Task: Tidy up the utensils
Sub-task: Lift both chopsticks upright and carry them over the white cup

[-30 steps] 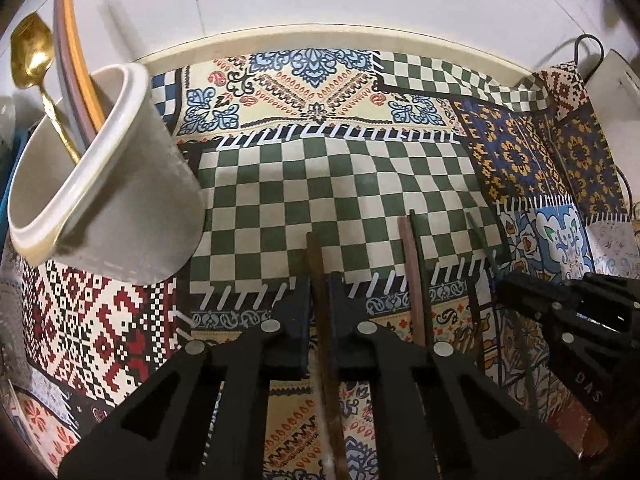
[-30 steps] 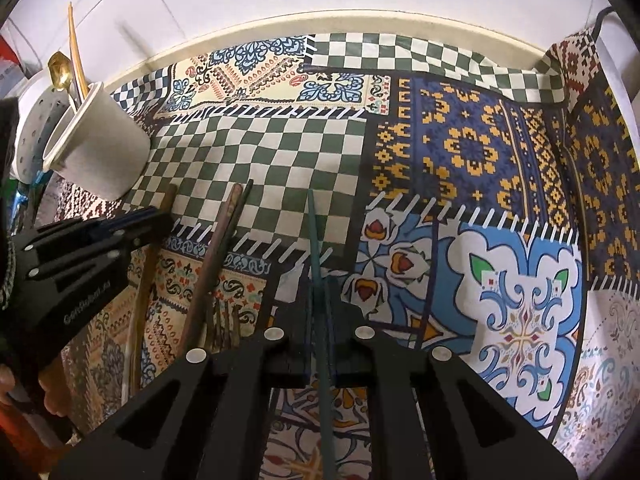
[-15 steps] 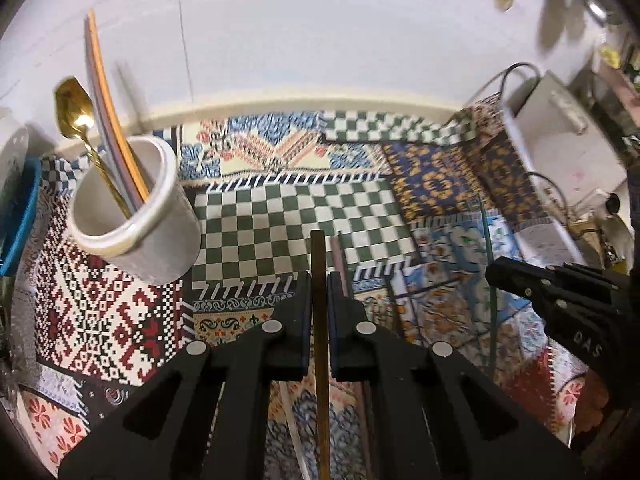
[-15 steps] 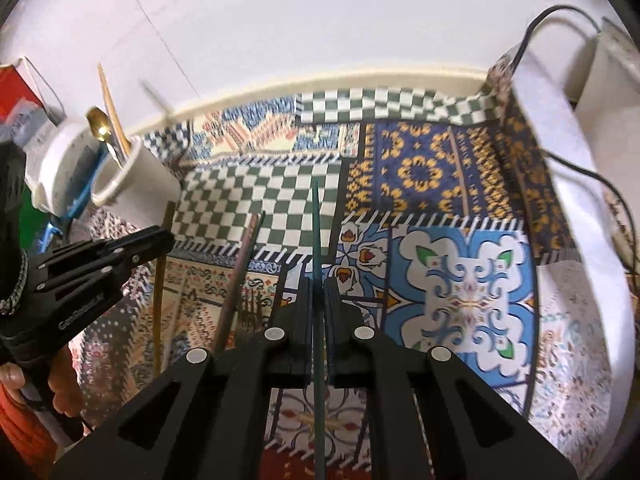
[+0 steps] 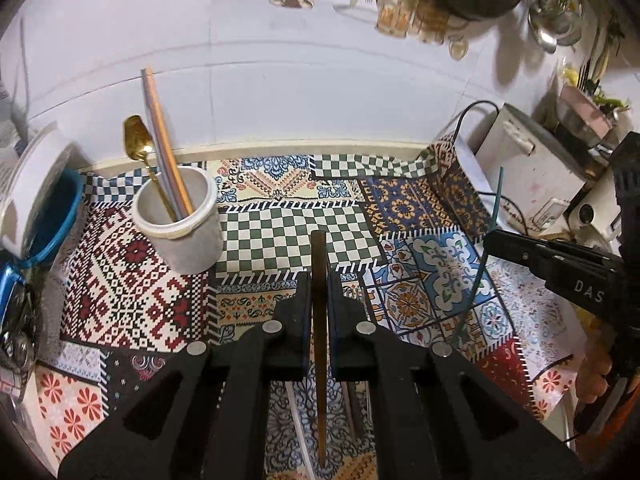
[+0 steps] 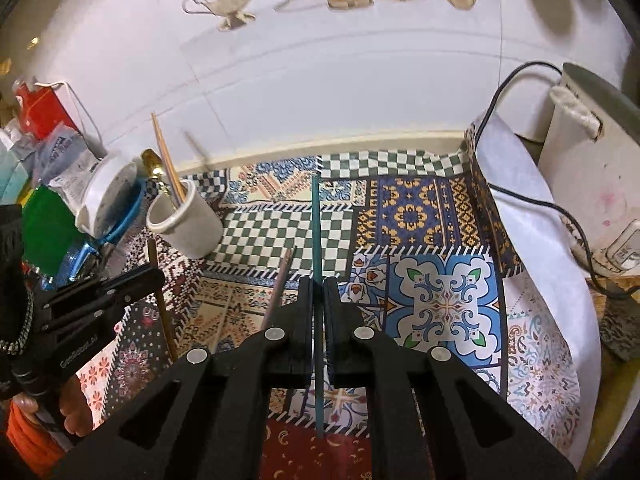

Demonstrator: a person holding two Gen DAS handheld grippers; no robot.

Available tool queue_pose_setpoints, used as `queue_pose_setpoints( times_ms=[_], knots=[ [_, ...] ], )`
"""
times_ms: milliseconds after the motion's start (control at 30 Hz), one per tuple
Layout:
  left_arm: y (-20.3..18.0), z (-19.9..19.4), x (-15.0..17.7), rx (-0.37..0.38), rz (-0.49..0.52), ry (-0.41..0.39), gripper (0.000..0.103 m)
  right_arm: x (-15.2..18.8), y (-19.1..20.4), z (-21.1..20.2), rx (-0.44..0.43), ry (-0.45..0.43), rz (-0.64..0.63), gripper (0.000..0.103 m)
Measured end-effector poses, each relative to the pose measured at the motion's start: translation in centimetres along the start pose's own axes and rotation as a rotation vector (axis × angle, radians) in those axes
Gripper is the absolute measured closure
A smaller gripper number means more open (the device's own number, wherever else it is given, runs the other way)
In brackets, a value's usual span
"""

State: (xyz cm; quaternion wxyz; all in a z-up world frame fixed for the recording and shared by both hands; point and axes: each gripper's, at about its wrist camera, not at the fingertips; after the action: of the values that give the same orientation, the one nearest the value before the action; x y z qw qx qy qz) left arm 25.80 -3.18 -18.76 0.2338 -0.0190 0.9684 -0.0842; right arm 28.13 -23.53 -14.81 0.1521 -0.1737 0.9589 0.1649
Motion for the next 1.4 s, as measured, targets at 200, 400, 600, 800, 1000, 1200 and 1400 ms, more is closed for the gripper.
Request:
queue_pose_setpoints(
  times_ms=[200, 400, 600, 800, 1000, 1200, 1400],
  knots=[
    [0.7, -2.8, 1.2, 0.019, -0.038, -0.052, 0.098, 0.1, 1.5, -1.5, -0.008, -0.035, -0.038, 0.098],
    [1.1, -5.6, 1.8, -0.009, -0.055, -0.121, 0.098, -0.4, 3.5, -2.8, -0.020, -0.075, -0.083, 0.098],
    [2.0, -8.5, 1.2, -0.037, -0.077, -0.200, 0.098, -2.1, 5.5, -4.0, -0.025, -0.128, -0.131, 0.098],
    [3.3, -11.2, -0.4, -0.060, -0.104, -0.271, 0.098, -4.5, 7.5, -5.5, -0.028, -0.195, -0.184, 0.098],
    [4.6, -13.8, -2.3, -0.095, -0.121, -0.343, 0.098, -6.9, 9.8, -6.2, -0.047, -0.249, -0.237, 0.098],
    [5.8, -15.3, -4.1, -0.130, -0.147, -0.397, 0.098, -9.3, 12.4, -5.8, -0.082, -0.278, -0.288, 0.098],
    [7.5, -15.5, -6.1, -0.159, -0.180, -0.426, 0.098, -11.8, 14.8, -4.1, -0.121, -0.272, -0.331, 0.098]
  ],
)
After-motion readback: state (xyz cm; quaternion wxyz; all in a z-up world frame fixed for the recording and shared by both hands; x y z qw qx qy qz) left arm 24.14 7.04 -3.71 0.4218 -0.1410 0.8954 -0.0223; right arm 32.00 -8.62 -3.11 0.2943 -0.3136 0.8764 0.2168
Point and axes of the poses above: each gripper's, at about its wrist camera, not at the fingertips, and z roughly the way its jaws point, y to its left, x to its underside, and after that the axes turned 13 degrees about y, right-handed
